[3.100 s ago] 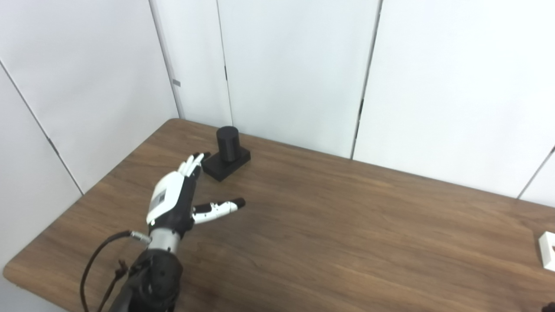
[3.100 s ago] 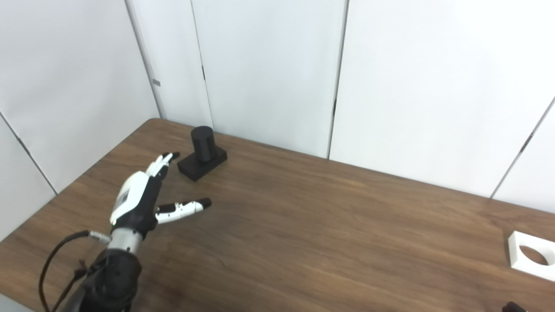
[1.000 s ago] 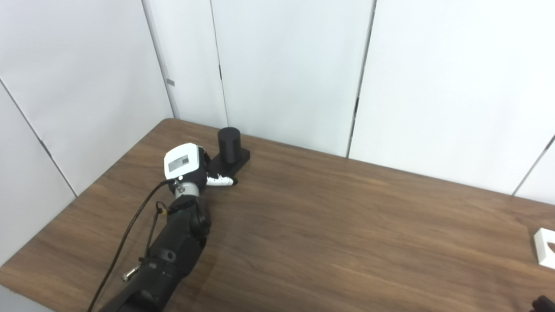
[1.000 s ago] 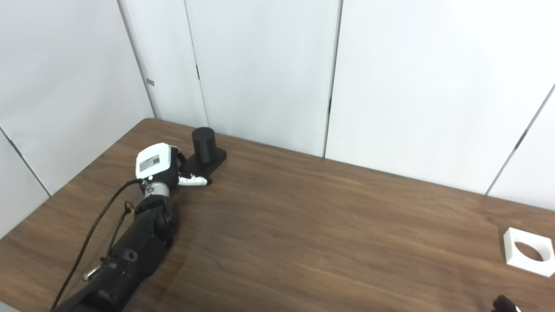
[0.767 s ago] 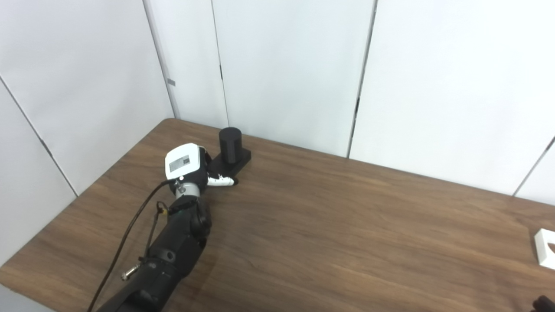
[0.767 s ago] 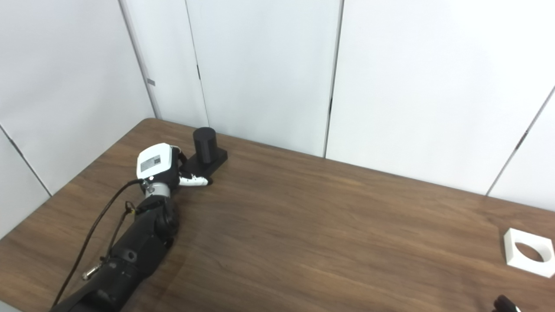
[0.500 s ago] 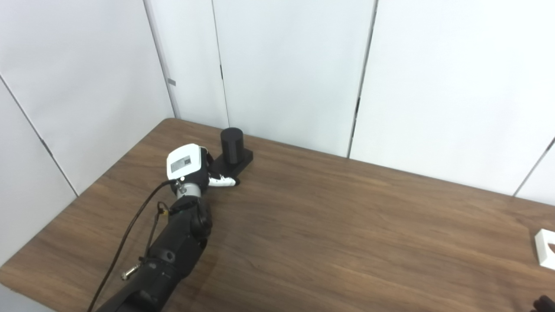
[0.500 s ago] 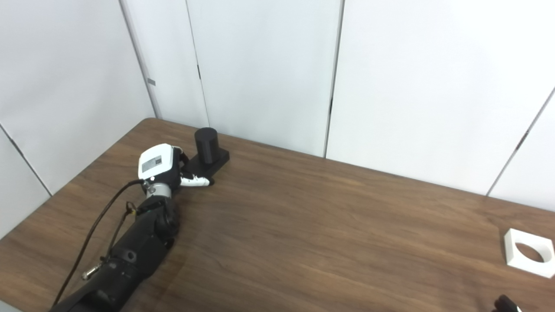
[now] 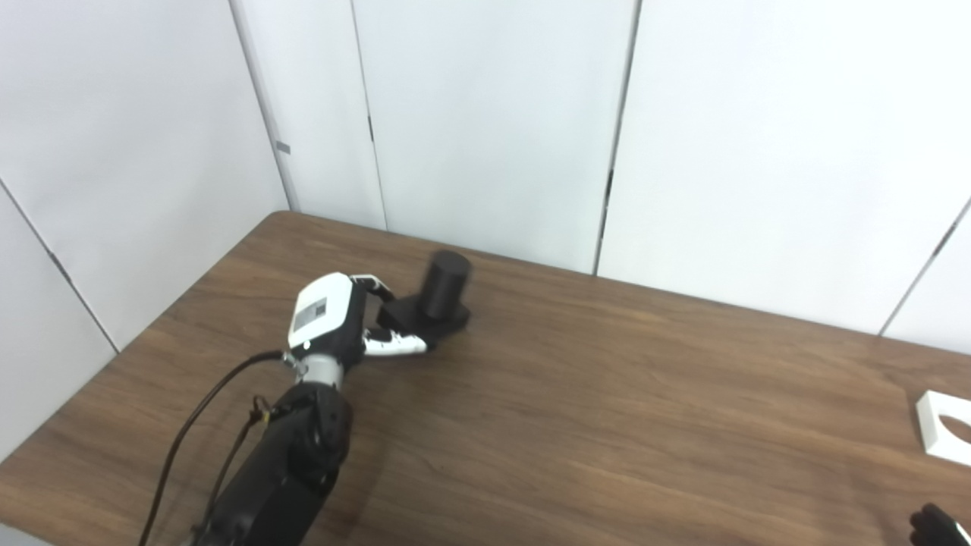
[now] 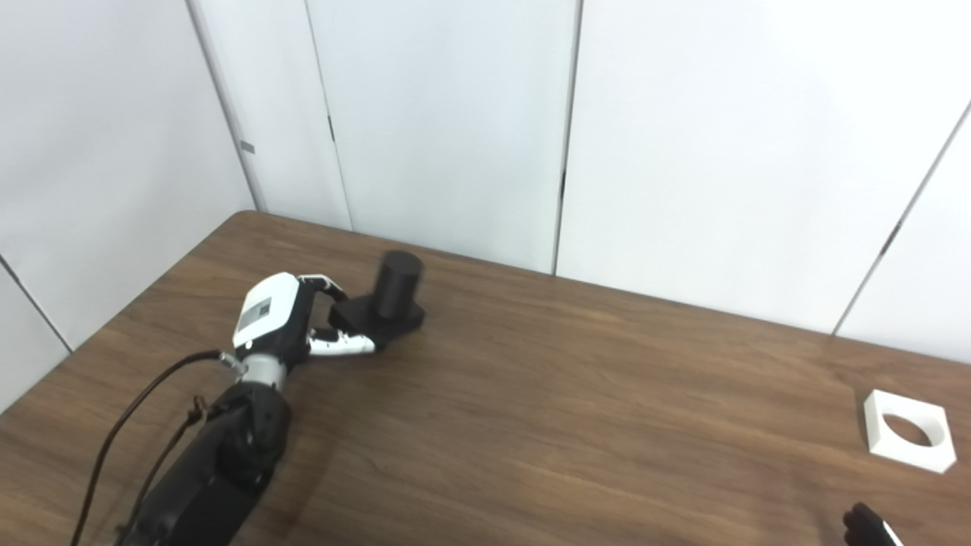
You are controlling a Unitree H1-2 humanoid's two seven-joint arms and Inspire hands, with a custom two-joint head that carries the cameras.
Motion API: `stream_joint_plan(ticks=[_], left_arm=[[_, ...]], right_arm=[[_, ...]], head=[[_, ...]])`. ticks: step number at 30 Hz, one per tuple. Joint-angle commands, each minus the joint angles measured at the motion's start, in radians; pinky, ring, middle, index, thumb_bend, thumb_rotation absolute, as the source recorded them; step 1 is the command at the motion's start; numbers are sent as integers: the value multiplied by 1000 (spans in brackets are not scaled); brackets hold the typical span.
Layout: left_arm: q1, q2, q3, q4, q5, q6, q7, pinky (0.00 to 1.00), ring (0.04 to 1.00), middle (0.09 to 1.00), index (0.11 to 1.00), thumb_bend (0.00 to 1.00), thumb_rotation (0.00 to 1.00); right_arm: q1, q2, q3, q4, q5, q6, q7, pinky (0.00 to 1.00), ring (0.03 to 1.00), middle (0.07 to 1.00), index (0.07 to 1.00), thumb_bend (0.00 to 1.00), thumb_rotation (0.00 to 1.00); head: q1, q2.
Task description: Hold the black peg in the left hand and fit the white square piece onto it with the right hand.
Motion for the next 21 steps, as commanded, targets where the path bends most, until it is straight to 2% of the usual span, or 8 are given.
stream_joint_plan(ticks=[1, 4, 9, 21], left_arm=[[10, -3, -9, -98, -5, -34, -23, 714, 810, 748, 484, 515, 51], [76, -14, -30, -193, -26, -62, -70, 724, 812, 757, 485, 514, 49], [162, -34, -60, -283, -34, -106, -131, 726, 830, 763, 485, 515, 48], [320, -85, -175, -316, -65, -240, -234, 747, 837, 772, 485, 517, 46]], right_arm=[[-5, 7, 2, -31, -5, -1, 0, 960, 921, 891, 867, 680, 1000], [-1, 9, 5, -43, -13, 12, -3, 987, 933, 897, 878, 667, 1000], [2, 15, 12, -65, -38, 28, -6, 998, 931, 886, 874, 646, 1000], [13, 38, 36, -156, -89, 118, -31, 998, 925, 878, 870, 481, 1000]], head=[[-6, 6], [-28, 20], [-70, 44], [-175, 98]])
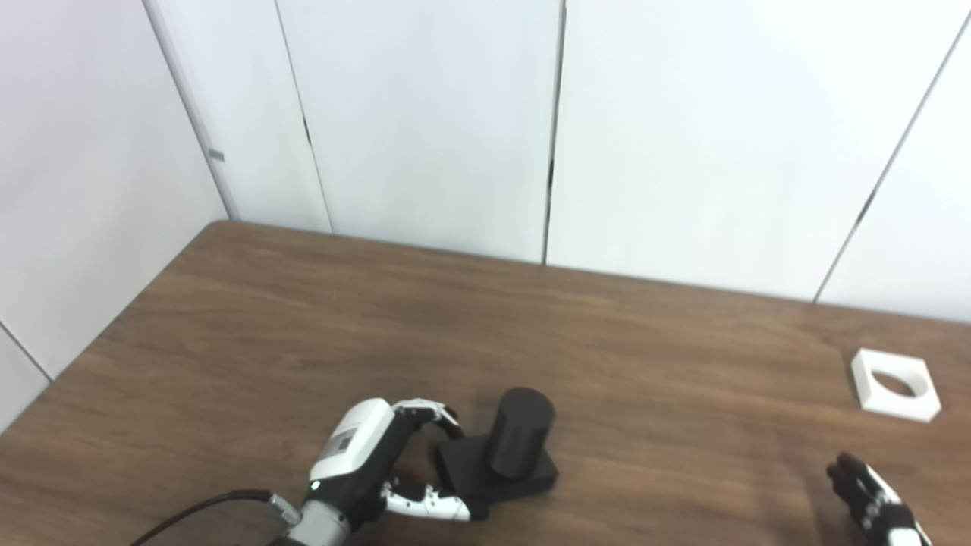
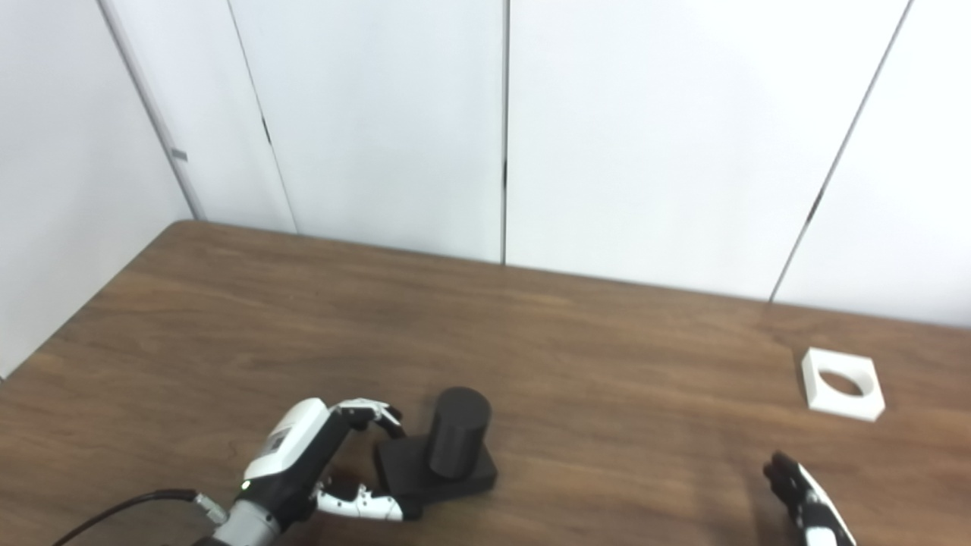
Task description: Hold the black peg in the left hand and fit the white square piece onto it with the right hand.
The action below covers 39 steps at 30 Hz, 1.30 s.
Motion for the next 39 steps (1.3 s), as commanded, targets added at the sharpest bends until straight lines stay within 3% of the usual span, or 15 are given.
stream_joint_plan(ticks=[1, 8, 11, 14, 21, 28, 32, 35, 37, 38, 39], left_arm=[[10, 5, -31, -5, -14, -57, -26, 739, 834, 772, 485, 517, 45], [20, 23, -102, 29, 28, -123, -75, 746, 844, 777, 485, 518, 45], [16, 36, -139, 50, 131, -148, -69, 876, 832, 764, 485, 519, 47], [11, 36, -156, 78, 206, -164, -53, 919, 825, 756, 485, 520, 48], [9, 34, -167, 121, 373, -170, -28, 909, 823, 752, 486, 521, 50], [9, 51, -164, 159, 462, -213, 67, 868, 810, 734, 485, 522, 49], [9, 62, -155, 175, 486, -238, 112, 855, 798, 723, 485, 523, 50], [11, 65, -146, 188, 474, -251, 135, 854, 797, 721, 485, 523, 50], [12, 70, -136, 191, 458, -259, 137, 854, 798, 722, 484, 522, 50], [13, 72, -131, 191, 450, -262, 135, 854, 799, 722, 485, 522, 49], [14, 73, -126, 192, 442, -267, 136, 853, 799, 723, 485, 522, 49]], right_arm=[[0, 27, 3, -45, -14, -4, -11, 996, 924, 878, 870, 465, 1000], [5, 29, 16, -64, -28, 16, -22, 963, 913, 873, 865, 506, 1000], [7, 29, 22, -75, -42, 28, -27, 961, 906, 862, 859, 482, 1000], [6, 27, 21, -73, -31, 25, -24, 966, 904, 861, 856, 481, 1000], [7, 28, 23, -83, -44, 46, -29, 951, 901, 859, 858, 492, 1000], [5, 27, 27, -98, -36, 55, -23, 957, 909, 860, 852, 465, 986], [-30, -24, 23, -130, -76, 84, -8, 980, 932, 883, 852, 397, 724], [-75, -76, 9, -144, -138, 126, 6, 783, 867, 874, 836, 482, 374], [-128, -128, 0, -132, -168, 149, 25, 718, 835, 865, 825, 524, 268], [-159, -164, 3, -124, -205, 165, 37, 716, 829, 860, 818, 561, 200], [-188, -199, 7, -116, -254, 187, 48, 770, 844, 859, 813, 594, 191]], head=[[-16, 9], [-44, 28], [-58, 37], [-66, 41], [-88, 49], [-120, 54], [-171, 51], [-228, 46], [-287, 39], [-299, 38], [-316, 36]])
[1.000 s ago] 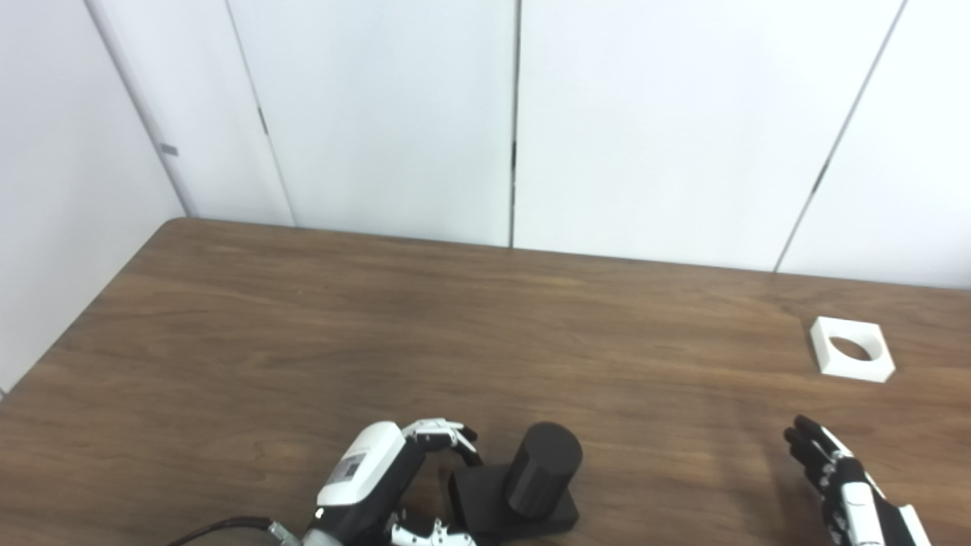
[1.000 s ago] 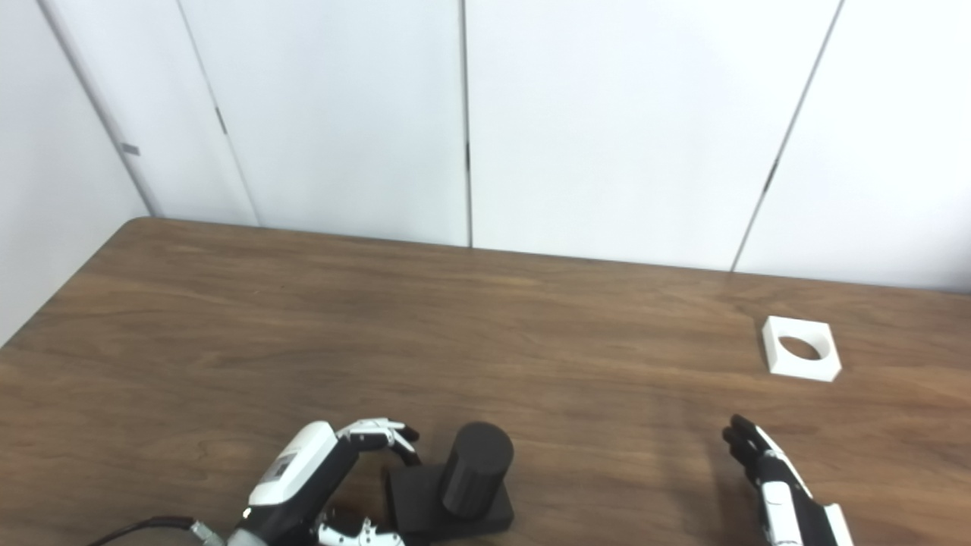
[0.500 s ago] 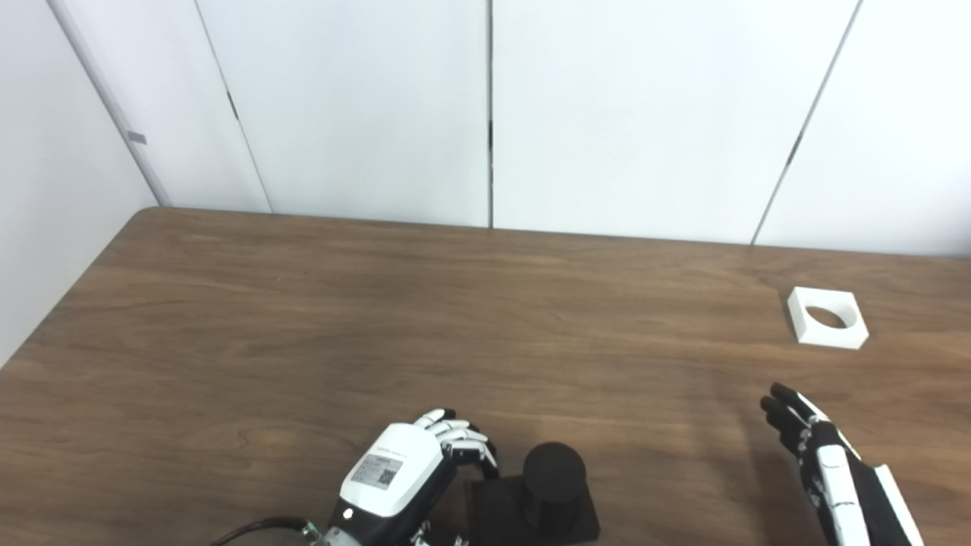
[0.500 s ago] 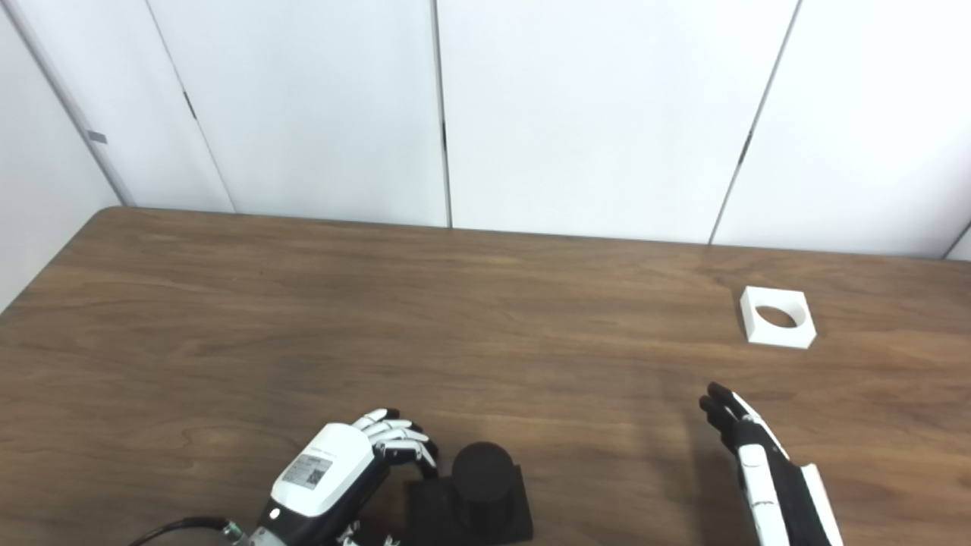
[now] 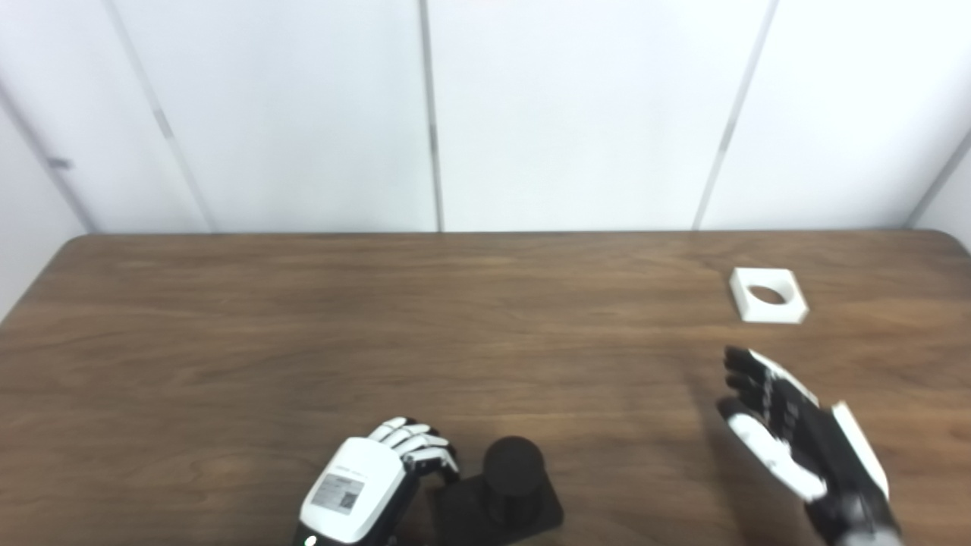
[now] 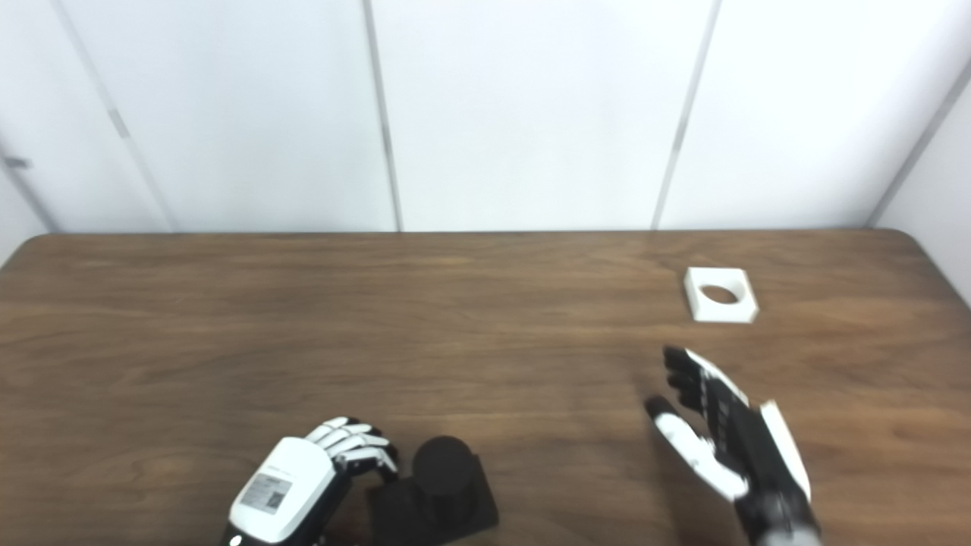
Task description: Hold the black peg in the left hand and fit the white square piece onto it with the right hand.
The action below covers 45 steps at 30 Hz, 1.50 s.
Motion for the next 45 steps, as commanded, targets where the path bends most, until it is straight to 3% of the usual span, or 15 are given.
stream_joint_plan(ticks=[1, 4, 9, 16, 21, 35, 45], left_arm=[[16, 42, 18, 44, 24, 8, -25, 849, 797, 722, 485, 522, 49], [16, 48, 29, 39, 5, 4, -44, 846, 794, 727, 485, 522, 49], [21, 55, 44, 36, 0, -7, -49, 839, 790, 728, 485, 522, 50], [31, 63, 68, 37, -24, -30, -47, 841, 793, 732, 485, 522, 51], [34, 72, 80, 35, -39, -38, -60, 856, 803, 739, 486, 522, 52], [42, 78, 97, 52, -49, -71, -49, 870, 810, 741, 486, 522, 53], [52, 78, 104, 37, -53, -75, -55, 873, 809, 740, 486, 522, 53]], right_arm=[[-82, -78, -4, -10, -92, 31, 22, 814, 855, 855, 806, 637, 202], [-166, -181, 11, 30, -182, 90, 74, 913, 916, 888, 808, 729, 235], [-298, -304, 39, 130, -280, 116, 134, 856, 923, 904, 803, 791, 203], [-448, -374, 65, 304, -329, 105, 176, 831, 940, 910, 794, 866, 142], [-531, -422, 132, 393, -387, 86, 227, 889, 957, 916, 788, 868, 130], [-744, -429, 275, 676, -480, 47, 282, 941, 986, 941, 819, 874, 164], [-821, -405, 338, 828, -526, -3, 265, 945, 969, 927, 815, 891, 180]], head=[[-14, -3], [-36, -7], [-76, -4], [-119, 2], [-146, 3], [-163, 7], [-176, 11]])
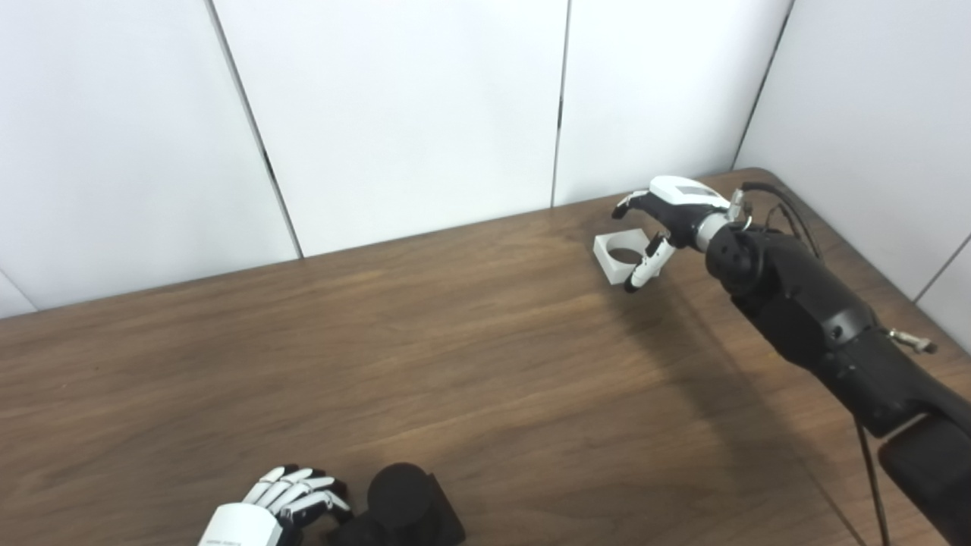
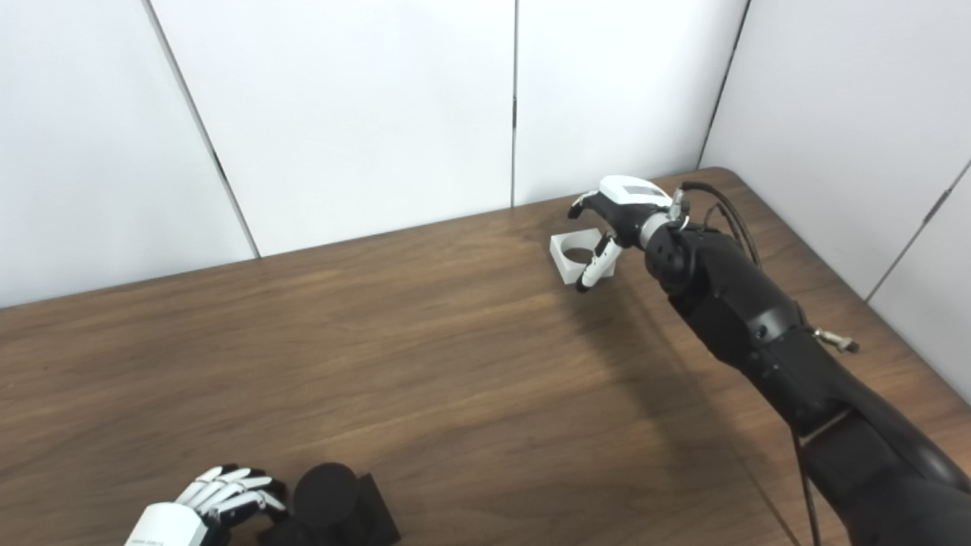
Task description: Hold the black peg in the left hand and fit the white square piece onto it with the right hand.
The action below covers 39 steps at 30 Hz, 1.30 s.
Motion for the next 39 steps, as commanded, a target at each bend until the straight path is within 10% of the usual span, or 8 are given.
stream_joint_plan(ticks=[1, 20, 24, 39], left_arm=[[29, 44, 19, 18, 33, 25, -36, 873, 809, 740, 486, 522, 53], [32, 29, 27, -10, 32, 33, -62, 872, 810, 740, 486, 522, 53], [31, 25, 26, -14, 37, 34, -64, 867, 807, 738, 486, 522, 53], [24, -9, 10, -59, 73, 68, -100, 839, 793, 731, 485, 523, 53]], right_arm=[[-68, -17, -3, -5, -25, -27, -26, 941, 967, 925, 815, 890, 179], [-109, -29, 83, 95, -101, -80, -13, 917, 933, 880, 658, 849, 175], [-103, -26, 66, 106, -87, -122, -44, 914, 901, 829, 496, 542, 137], [-73, -63, 66, -18, -87, -200, 2, 919, 878, 781, 486, 522, 130]], head=[[-1, 1], [11, 14], [13, 14], [120, 46]])
